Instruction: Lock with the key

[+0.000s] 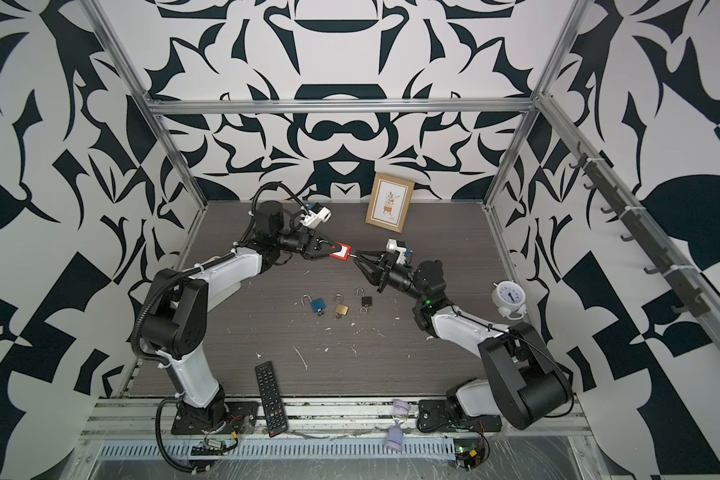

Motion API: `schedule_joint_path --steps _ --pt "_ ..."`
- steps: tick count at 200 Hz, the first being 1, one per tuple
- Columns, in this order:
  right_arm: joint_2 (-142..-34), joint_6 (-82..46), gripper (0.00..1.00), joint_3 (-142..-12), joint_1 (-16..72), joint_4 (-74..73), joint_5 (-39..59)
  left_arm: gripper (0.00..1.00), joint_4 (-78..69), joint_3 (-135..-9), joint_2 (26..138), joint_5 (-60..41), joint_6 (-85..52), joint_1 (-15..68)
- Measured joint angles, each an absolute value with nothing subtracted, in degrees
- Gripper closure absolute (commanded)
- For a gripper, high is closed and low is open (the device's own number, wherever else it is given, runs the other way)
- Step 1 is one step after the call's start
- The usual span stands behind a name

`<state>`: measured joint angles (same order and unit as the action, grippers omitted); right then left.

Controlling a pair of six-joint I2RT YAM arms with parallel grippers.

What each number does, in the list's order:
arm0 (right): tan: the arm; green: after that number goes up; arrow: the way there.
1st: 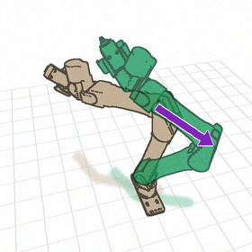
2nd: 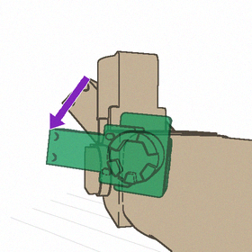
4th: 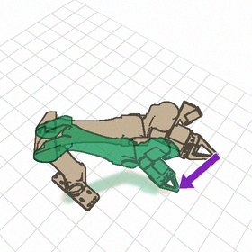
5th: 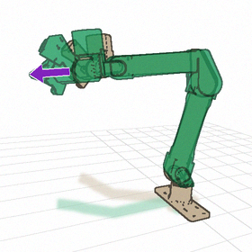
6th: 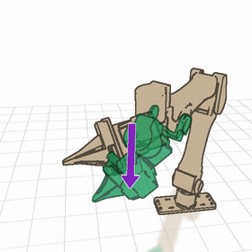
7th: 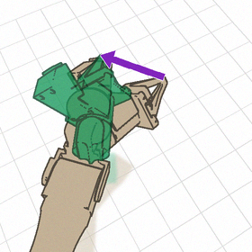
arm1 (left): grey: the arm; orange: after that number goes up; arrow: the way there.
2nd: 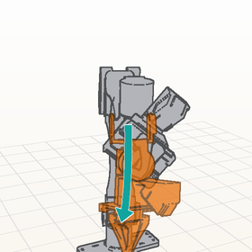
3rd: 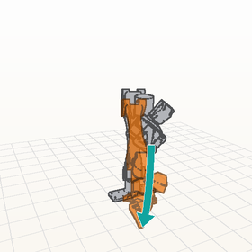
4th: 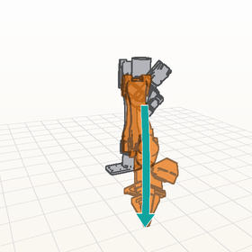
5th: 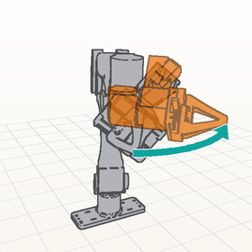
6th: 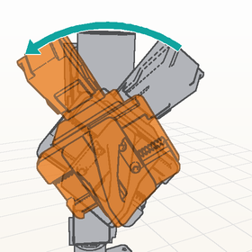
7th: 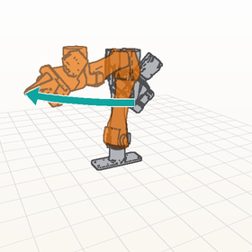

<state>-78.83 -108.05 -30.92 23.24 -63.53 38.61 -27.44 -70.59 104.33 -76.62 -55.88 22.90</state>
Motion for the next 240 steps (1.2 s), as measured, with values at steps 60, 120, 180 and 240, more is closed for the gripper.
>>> schedule_joint_path --steps 60,120,180,240 --pt "-80.79 -107.96 0.82 -30.92 23.31 -65.45 39.03 1.00 -26.61 -70.59 104.20 -76.27 -55.42 23.00" --pt "-81.03 -104.75 0.87 -31.38 23.22 -64.36 41.04 1.00 -24.49 -70.59 103.79 -76.16 -55.42 23.40" --pt "-77.91 -95.74 0.90 -32.91 21.56 -57.95 44.45 1.00 -12.88 -72.38 100.53 -72.99 -50.59 25.82" --pt "-71.75 -83.61 0.90 -33.69 19.49 -45.25 46.39 1.00 -3.68 -73.54 98.63 -69.19 -46.48 27.42"
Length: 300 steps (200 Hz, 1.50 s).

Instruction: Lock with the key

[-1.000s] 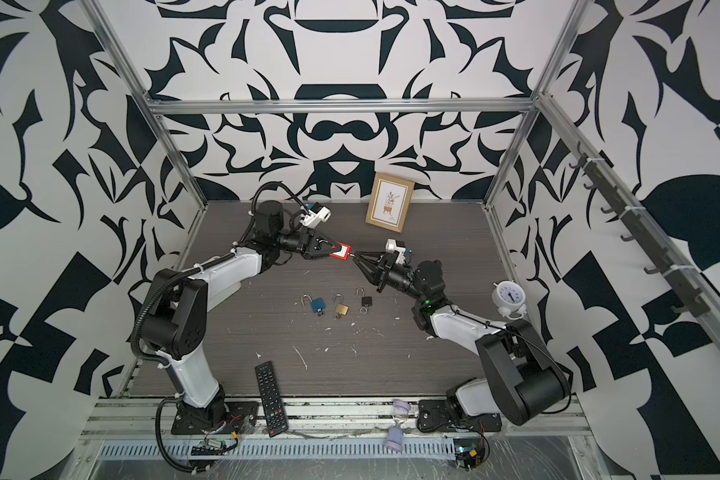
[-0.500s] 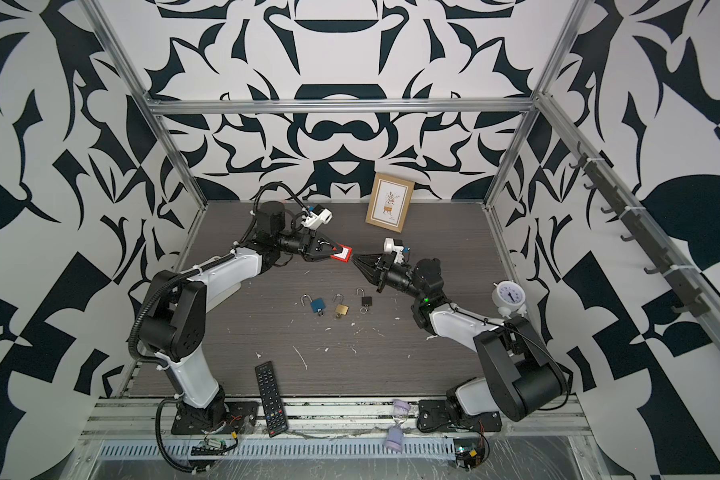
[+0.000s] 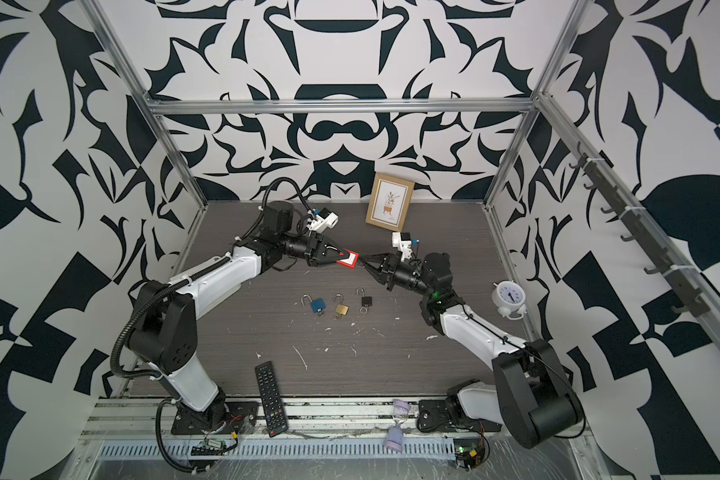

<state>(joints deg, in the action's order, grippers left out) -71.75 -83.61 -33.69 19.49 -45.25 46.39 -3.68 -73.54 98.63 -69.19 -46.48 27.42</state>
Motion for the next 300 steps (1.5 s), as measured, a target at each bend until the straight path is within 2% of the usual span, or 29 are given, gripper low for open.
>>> schedule_joint_path --steps 41,63,125,248,300 --pt "-66.78 -76.29 0.77 -33.71 18.96 -36.88 46.57 1.00 -5.69 -72.73 98.21 -67.09 -49.36 28.05" --pt "-66.87 -75.99 0.76 -33.69 18.87 -37.10 46.89 1.00 -9.08 -71.09 98.19 -66.46 -52.16 28.03" --pt "-69.32 -79.37 0.81 -33.58 18.79 -43.05 47.72 1.00 -15.64 -69.97 98.19 -65.89 -57.10 28.53" --pt "-67.75 -75.55 0.88 -33.58 18.35 -40.05 48.51 1.00 -22.11 -67.96 98.19 -66.92 -61.28 28.64" --pt "-69.84 -76.73 0.92 -33.28 17.96 -43.24 49.34 1.00 -23.24 -67.11 98.19 -67.33 -61.76 28.64"
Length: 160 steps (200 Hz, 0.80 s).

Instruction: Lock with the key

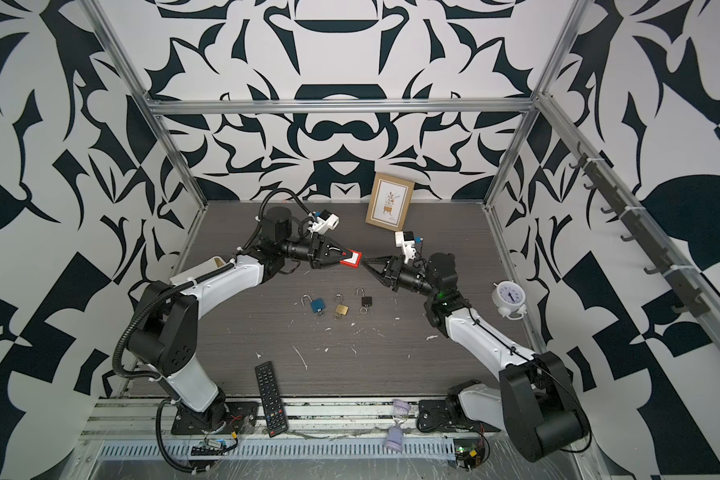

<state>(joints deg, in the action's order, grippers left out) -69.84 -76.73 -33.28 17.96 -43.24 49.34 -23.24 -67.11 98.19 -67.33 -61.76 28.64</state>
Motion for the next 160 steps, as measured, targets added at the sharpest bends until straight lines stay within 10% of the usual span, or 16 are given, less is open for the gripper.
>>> schedule_joint_path --steps 160 --pt "-66.02 -73.63 1.00 -31.11 14.39 -43.51 54.50 1.00 -26.46 -66.81 98.19 -68.97 -63.57 29.23"
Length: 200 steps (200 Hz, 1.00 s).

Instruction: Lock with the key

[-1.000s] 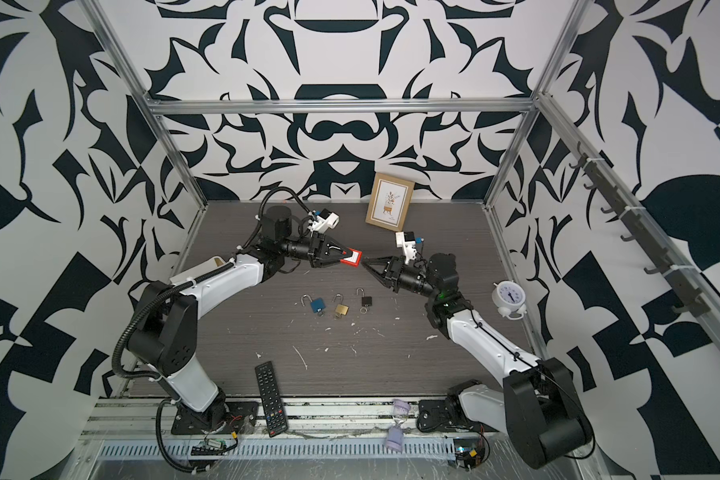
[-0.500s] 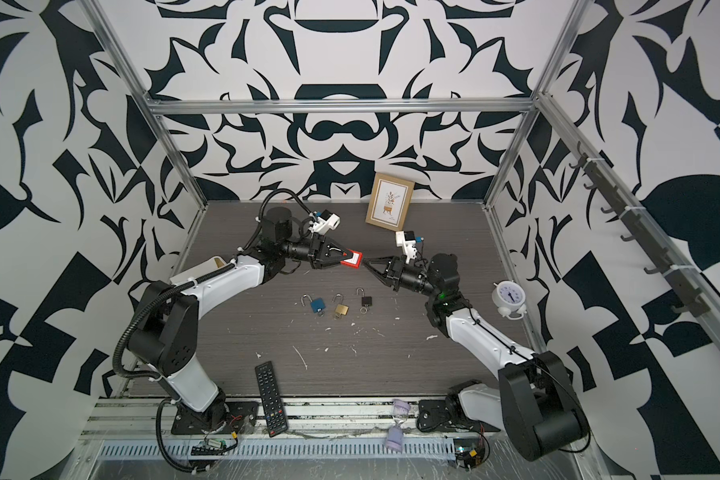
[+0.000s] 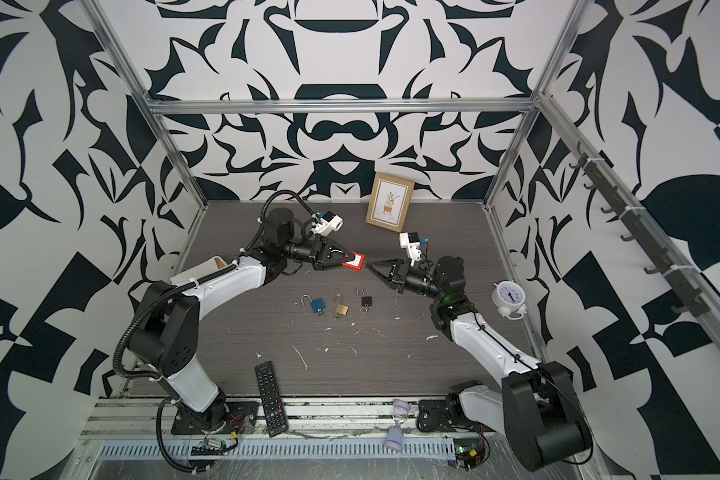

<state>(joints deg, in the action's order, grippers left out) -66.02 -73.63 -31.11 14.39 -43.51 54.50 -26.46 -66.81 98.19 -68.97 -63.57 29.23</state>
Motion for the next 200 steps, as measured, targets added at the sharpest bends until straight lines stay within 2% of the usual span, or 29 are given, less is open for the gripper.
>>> schedule_joint_path --steps 33,104,130,162,200 --pt "-62.70 -68.60 1.00 -31.11 14.28 -38.28 54.30 1.00 -27.68 -66.72 98.19 -70.39 -63.77 29.32" --pt "-62.02 -68.51 1.00 -29.12 11.35 -36.95 56.38 1.00 -28.95 -63.79 98.19 -69.73 -64.36 28.64" --pt "-60.88 -68.45 1.00 -28.27 6.02 -33.34 53.87 1.00 -28.82 -63.07 98.21 -69.80 -64.58 24.67" --pt "-60.66 -67.55 1.00 -27.44 4.56 -28.36 51.40 1.00 -27.46 -63.07 98.21 -69.36 -63.18 23.33" --pt "-57.54 -65.12 1.00 -23.92 4.51 -19.53 40.86 1.00 -13.80 -65.56 98.21 -65.69 -53.32 24.03"
